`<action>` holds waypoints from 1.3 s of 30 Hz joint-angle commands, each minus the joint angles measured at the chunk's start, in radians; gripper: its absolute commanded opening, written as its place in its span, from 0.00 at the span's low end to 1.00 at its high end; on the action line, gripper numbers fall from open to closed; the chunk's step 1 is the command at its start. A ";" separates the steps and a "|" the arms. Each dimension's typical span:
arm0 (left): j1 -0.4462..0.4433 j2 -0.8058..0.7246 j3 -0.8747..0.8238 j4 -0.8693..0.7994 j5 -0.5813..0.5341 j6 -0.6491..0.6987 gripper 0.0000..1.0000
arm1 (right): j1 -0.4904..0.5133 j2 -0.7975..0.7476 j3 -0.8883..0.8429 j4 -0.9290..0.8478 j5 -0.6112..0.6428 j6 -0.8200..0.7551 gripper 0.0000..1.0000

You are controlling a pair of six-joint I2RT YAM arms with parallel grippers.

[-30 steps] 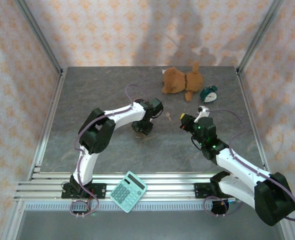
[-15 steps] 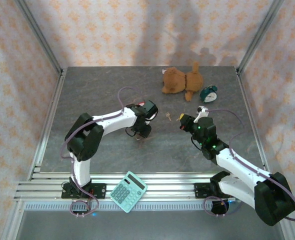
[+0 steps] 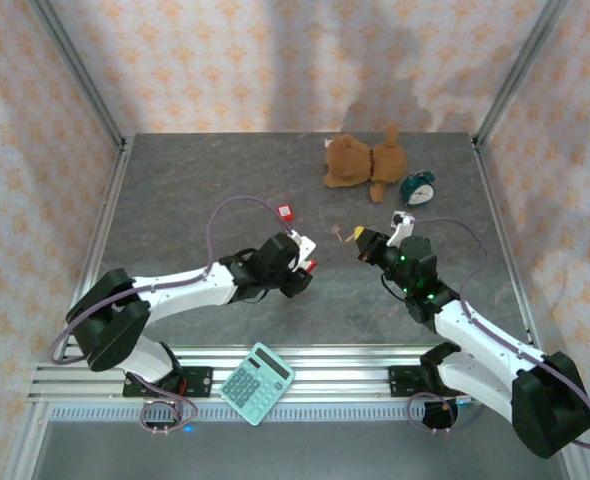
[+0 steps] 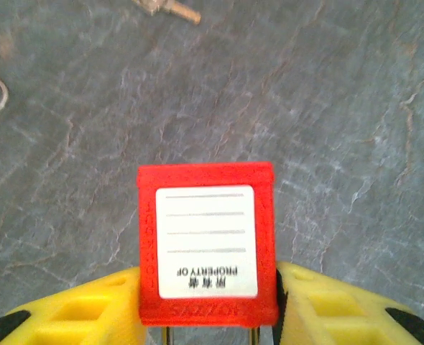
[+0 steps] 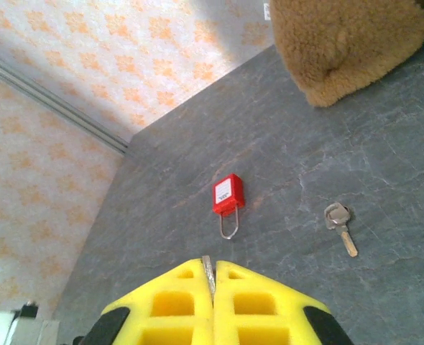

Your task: Unlock with the key

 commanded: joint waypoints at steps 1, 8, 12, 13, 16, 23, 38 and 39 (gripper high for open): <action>-0.029 -0.069 -0.081 0.290 -0.102 0.043 0.44 | 0.007 -0.023 -0.002 0.040 -0.025 0.031 0.04; -0.066 -0.085 -0.133 0.388 -0.186 0.086 0.41 | 0.048 -0.024 0.025 -0.010 0.000 0.036 0.04; -0.068 -0.082 -0.130 0.385 -0.169 0.070 0.41 | 0.048 -0.023 0.021 -0.020 0.011 0.024 0.03; -0.068 -0.083 -0.134 0.392 -0.167 0.069 0.41 | 0.048 -0.025 0.019 -0.024 0.012 0.022 0.03; -0.071 -0.087 -0.148 0.410 -0.185 0.062 0.40 | 0.048 -0.027 0.024 -0.035 0.011 0.019 0.03; -0.112 -0.052 -0.291 0.775 -0.274 0.097 0.40 | 0.048 -0.050 0.058 -0.070 0.009 0.005 0.03; -0.138 0.221 -0.373 1.455 -0.331 0.239 0.36 | 0.049 -0.037 0.136 -0.109 -0.030 -0.043 0.03; -0.143 0.228 -0.367 1.459 -0.324 0.248 0.36 | 0.050 -0.038 0.144 -0.116 -0.036 -0.051 0.03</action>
